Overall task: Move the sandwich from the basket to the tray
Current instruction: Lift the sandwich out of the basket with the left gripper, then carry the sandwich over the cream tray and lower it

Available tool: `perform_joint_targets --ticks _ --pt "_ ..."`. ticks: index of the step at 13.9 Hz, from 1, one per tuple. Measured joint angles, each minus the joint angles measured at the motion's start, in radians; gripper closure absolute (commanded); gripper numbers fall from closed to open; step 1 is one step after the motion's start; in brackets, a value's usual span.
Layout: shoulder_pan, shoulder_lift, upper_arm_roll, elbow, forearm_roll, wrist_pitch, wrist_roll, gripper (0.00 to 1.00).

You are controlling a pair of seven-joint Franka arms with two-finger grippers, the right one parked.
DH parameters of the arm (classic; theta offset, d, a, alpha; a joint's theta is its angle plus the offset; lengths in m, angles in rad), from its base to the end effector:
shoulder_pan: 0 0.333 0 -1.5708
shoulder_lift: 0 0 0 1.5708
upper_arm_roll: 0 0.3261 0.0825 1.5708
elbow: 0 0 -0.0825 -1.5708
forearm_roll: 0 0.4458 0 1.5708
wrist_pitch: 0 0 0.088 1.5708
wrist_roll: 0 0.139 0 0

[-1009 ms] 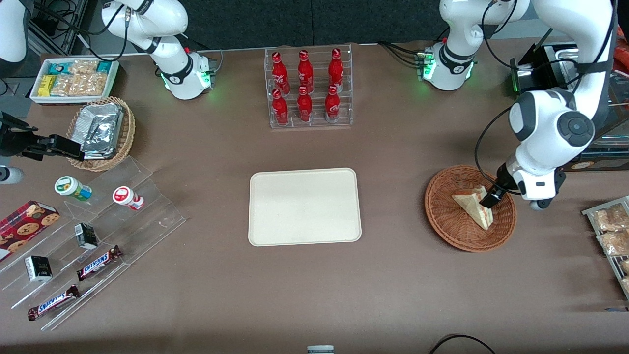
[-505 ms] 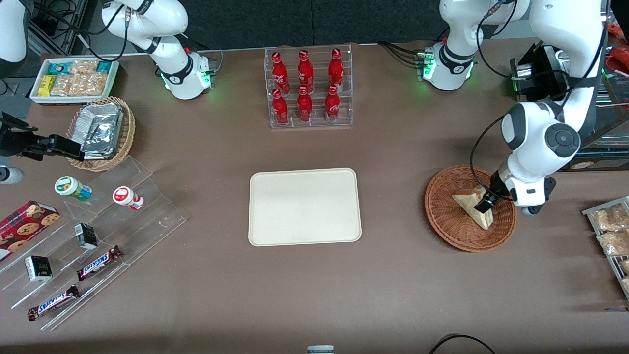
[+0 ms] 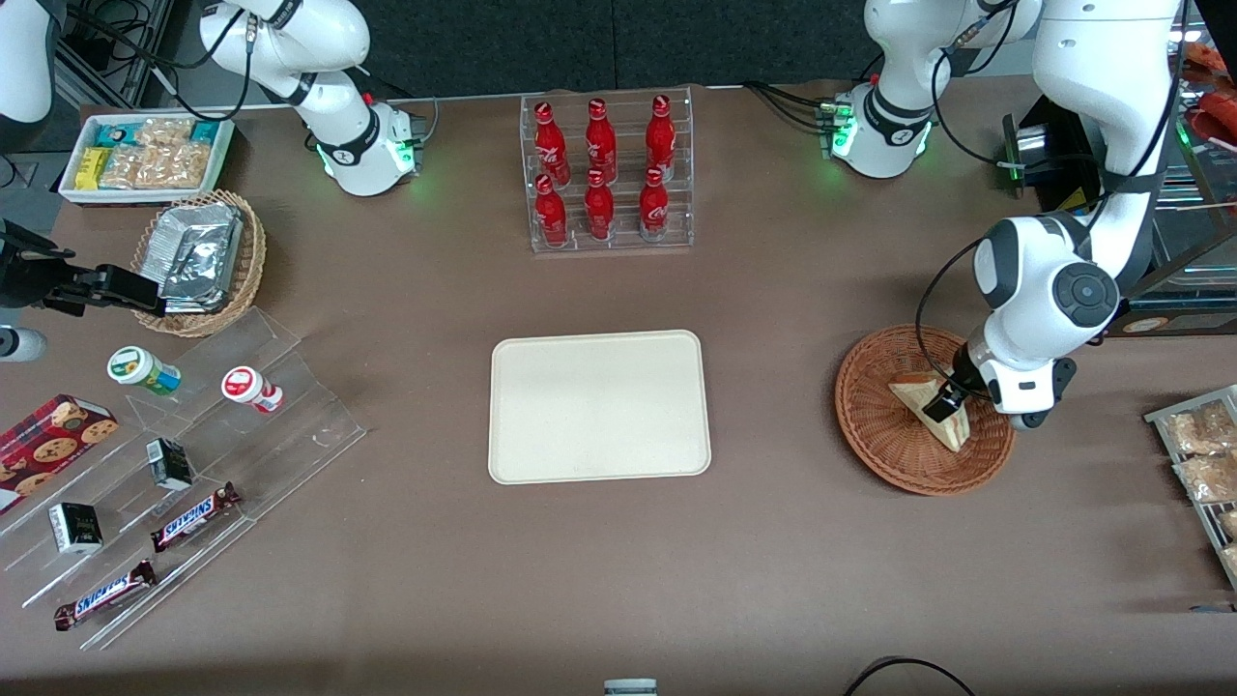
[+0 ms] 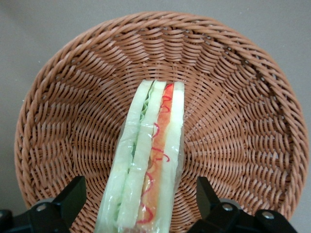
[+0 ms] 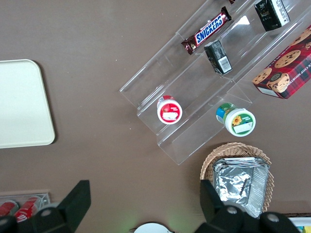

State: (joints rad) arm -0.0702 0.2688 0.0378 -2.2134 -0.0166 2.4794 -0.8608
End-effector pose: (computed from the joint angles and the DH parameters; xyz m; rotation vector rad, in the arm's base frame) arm 0.5918 -0.0188 0.1845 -2.8676 -1.2808 0.0037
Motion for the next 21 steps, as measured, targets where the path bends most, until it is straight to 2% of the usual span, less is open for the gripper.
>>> perform_joint_targets --ticks 1,2,3,4,8,12,16,21 --pt "-0.001 0.007 -0.001 0.0 0.0 0.0 0.0 0.33" --pt "-0.004 0.014 -0.001 0.0 0.0 0.0 -0.002 0.67" --pt "-0.006 0.019 -0.002 0.0 0.0 0.001 -0.006 0.96" --pt "-0.007 0.022 -0.003 0.0 0.0 0.002 -0.01 1.0" --pt "-0.009 0.022 -0.005 0.021 0.004 -0.027 -0.01 1.0" --pt "-0.055 -0.022 -0.007 0.169 0.065 -0.349 -0.01 1.0" --pt "-0.206 -0.097 -0.011 0.284 0.068 -0.524 -0.038 1.0" --pt "-0.443 -0.072 -0.017 0.385 0.067 -0.539 -0.07 1.0"
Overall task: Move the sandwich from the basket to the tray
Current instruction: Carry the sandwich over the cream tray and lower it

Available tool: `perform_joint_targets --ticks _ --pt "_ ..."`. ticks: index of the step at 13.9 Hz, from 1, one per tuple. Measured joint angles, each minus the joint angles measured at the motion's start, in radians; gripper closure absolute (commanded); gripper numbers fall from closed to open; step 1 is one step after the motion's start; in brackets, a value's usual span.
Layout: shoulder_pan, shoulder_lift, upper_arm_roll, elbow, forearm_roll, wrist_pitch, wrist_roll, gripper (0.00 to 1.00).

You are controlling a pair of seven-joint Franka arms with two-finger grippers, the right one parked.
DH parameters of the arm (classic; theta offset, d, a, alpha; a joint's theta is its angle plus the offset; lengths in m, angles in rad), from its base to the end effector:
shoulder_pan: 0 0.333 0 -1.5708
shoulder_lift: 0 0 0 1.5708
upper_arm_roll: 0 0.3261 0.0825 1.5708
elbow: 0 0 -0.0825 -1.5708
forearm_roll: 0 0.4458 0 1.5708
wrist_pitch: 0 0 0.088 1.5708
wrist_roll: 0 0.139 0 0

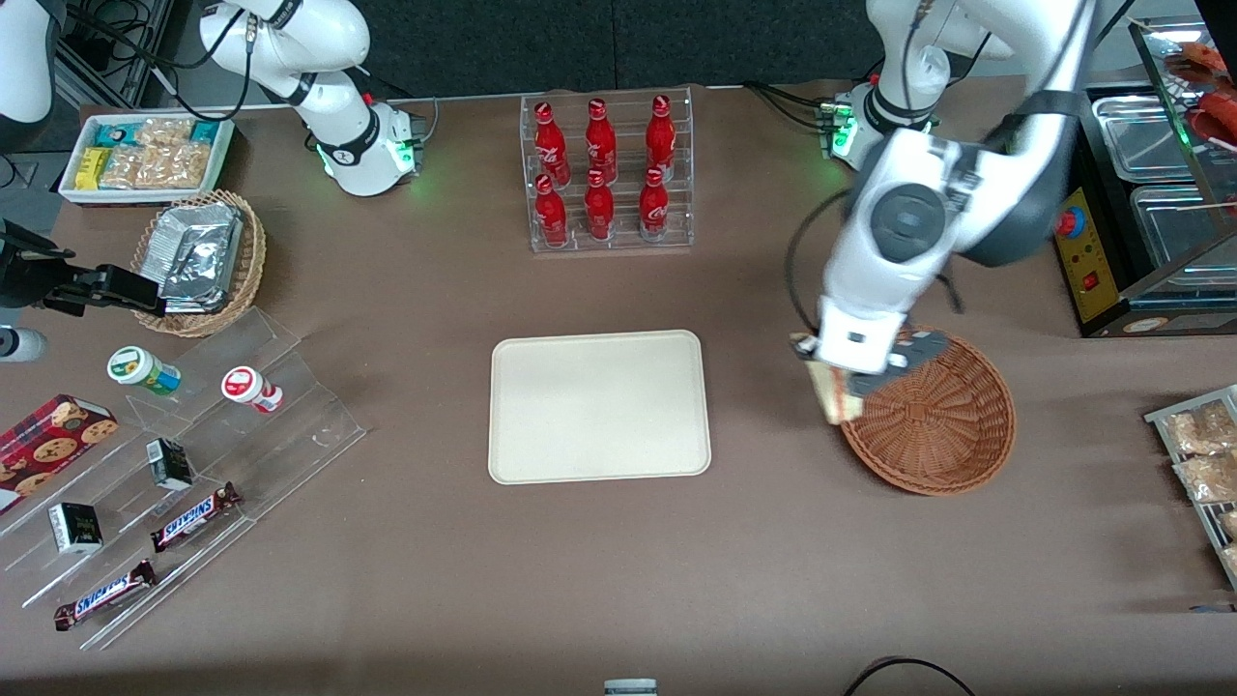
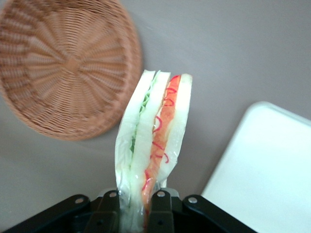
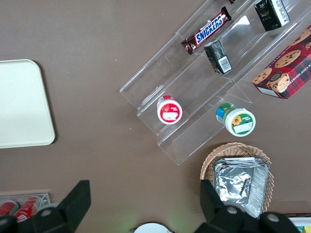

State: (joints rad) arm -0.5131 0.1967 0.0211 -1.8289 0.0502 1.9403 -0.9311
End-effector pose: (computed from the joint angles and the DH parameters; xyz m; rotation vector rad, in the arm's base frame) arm 0.5814 -0.3065 0.3691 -2.9810 -0.6334 0.0485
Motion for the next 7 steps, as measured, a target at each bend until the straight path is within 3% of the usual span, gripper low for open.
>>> perform_joint_targets --ticks 4,7 --pt "-0.137 0.096 0.0 0.082 0.0 0.054 0.0 1.0" --pt "-0.199 0.237 0.0 0.201 0.0 0.078 0.0 1.0"
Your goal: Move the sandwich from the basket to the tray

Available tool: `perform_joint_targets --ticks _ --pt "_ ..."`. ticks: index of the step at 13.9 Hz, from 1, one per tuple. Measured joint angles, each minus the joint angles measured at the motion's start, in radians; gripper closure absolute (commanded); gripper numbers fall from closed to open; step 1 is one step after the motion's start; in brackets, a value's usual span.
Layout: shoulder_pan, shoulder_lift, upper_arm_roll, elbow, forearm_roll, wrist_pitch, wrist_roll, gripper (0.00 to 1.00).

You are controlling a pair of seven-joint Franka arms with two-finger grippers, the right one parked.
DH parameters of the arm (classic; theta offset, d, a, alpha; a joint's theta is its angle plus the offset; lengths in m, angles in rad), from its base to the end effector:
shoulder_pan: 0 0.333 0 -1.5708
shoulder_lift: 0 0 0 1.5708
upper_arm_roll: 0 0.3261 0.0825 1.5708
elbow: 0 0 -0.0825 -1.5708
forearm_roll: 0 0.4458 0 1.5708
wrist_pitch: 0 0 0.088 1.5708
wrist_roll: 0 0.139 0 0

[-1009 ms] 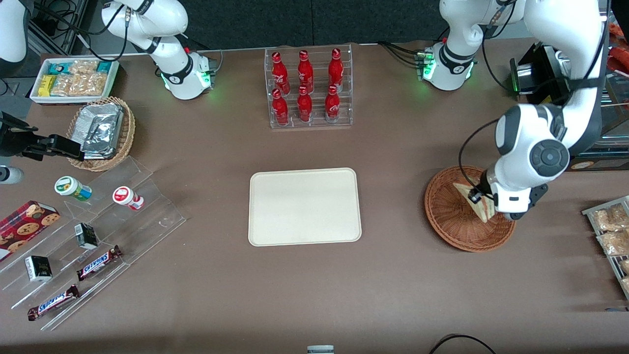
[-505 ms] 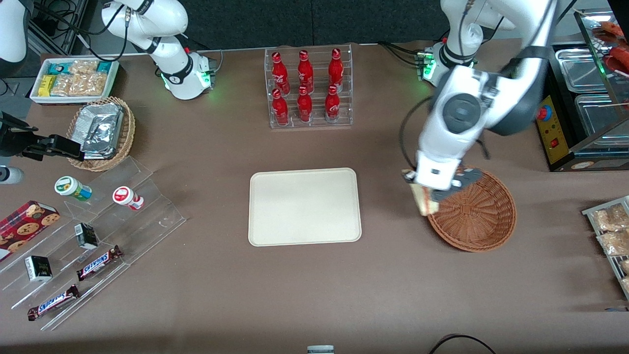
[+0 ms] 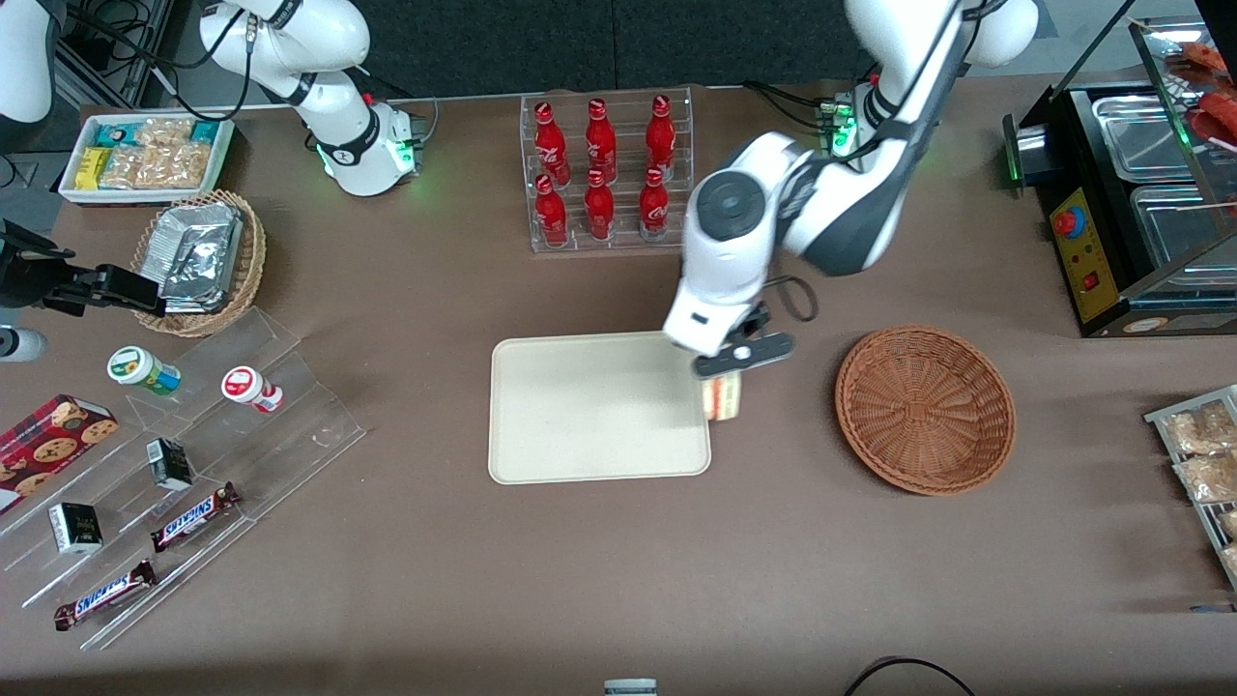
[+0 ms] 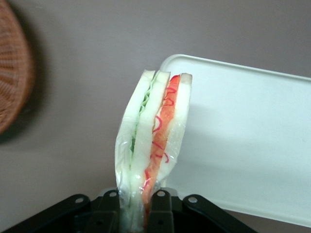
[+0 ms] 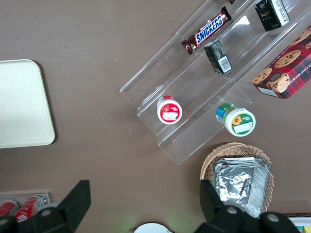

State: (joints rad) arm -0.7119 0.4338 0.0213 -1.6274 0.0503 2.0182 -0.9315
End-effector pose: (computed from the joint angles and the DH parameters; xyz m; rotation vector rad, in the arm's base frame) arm 0.5617 -0.4601 0.3146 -3.0553 -0.3318 -0.0146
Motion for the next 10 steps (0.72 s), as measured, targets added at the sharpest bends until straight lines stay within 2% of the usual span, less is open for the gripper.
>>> perform_joint_targets --ticks 5,10 --pt "-0.017 0.229 -0.015 0.173 -0.008 0.056 0.0 1.0" --pt "-0.033 0.323 -0.025 0.23 -0.009 0.13 0.0 1.0"
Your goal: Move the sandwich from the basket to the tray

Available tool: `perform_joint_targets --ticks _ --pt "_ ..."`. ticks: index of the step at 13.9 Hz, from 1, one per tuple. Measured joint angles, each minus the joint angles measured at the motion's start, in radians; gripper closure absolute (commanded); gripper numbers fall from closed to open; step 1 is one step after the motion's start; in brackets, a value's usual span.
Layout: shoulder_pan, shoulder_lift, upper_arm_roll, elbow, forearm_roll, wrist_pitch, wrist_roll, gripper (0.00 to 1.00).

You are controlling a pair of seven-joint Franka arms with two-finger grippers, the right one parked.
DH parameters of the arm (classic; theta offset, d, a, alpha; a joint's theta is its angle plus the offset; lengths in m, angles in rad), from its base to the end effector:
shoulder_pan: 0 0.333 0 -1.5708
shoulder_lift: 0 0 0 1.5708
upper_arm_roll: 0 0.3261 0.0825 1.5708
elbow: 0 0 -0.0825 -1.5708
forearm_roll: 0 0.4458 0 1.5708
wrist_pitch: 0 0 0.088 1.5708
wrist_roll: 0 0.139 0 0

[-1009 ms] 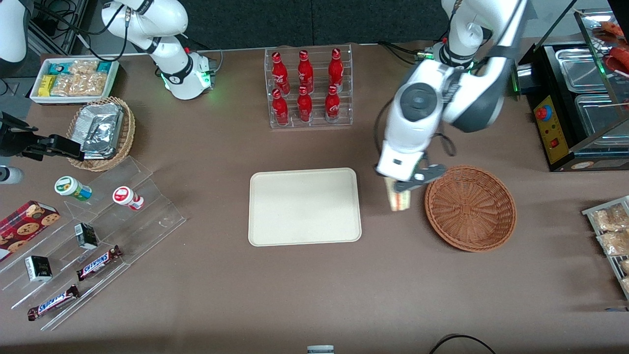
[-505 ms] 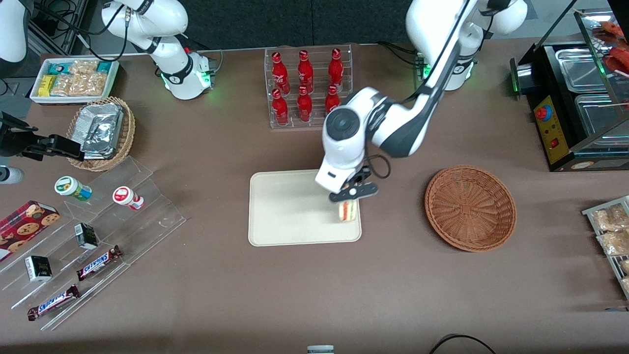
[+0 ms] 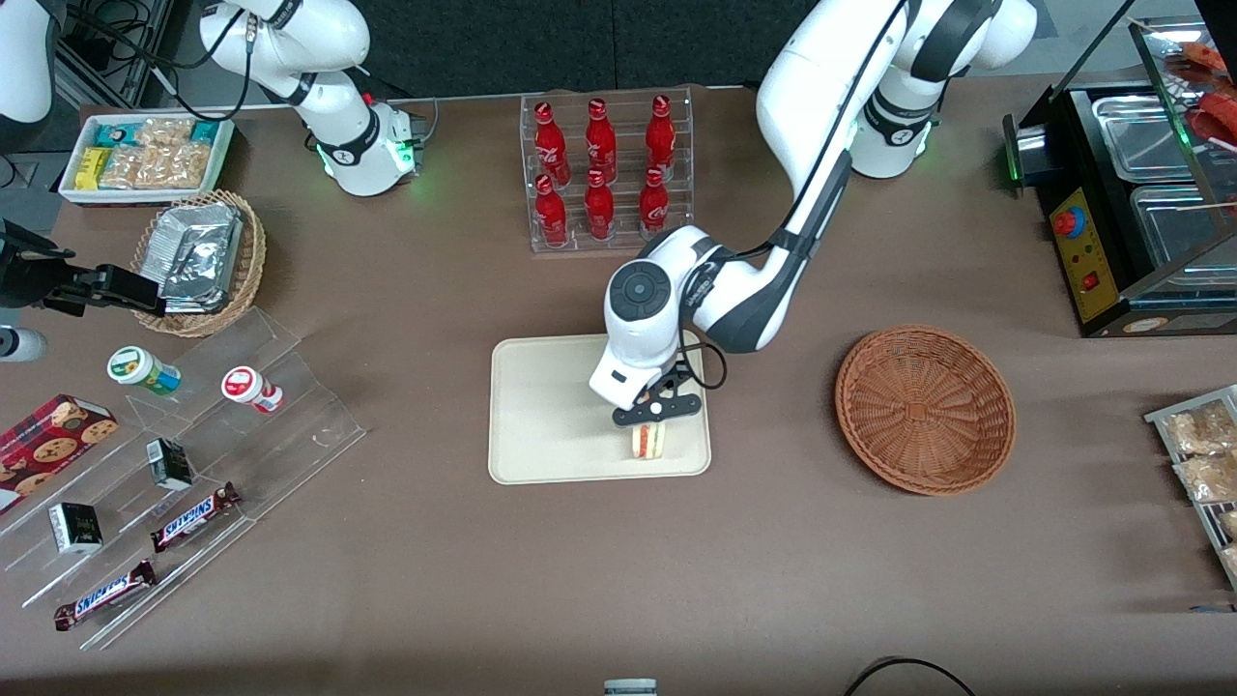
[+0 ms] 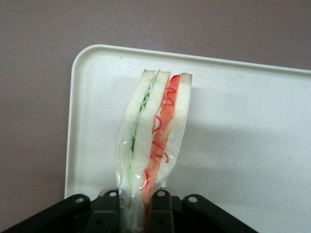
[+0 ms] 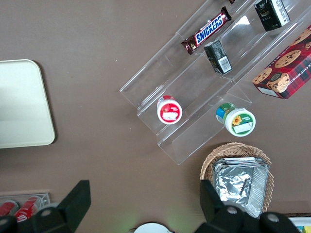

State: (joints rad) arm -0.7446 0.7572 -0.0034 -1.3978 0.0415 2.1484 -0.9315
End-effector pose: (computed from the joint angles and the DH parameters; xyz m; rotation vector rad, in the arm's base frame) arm 0.5802 -0.5339 0.1967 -3.1048 -0.2515 -0.0307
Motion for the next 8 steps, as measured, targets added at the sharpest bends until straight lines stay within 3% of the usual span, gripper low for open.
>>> perform_joint_targets --ticks 8 --pt "-0.042 0.048 -0.001 0.055 0.0 -0.01 -0.058 1.0"
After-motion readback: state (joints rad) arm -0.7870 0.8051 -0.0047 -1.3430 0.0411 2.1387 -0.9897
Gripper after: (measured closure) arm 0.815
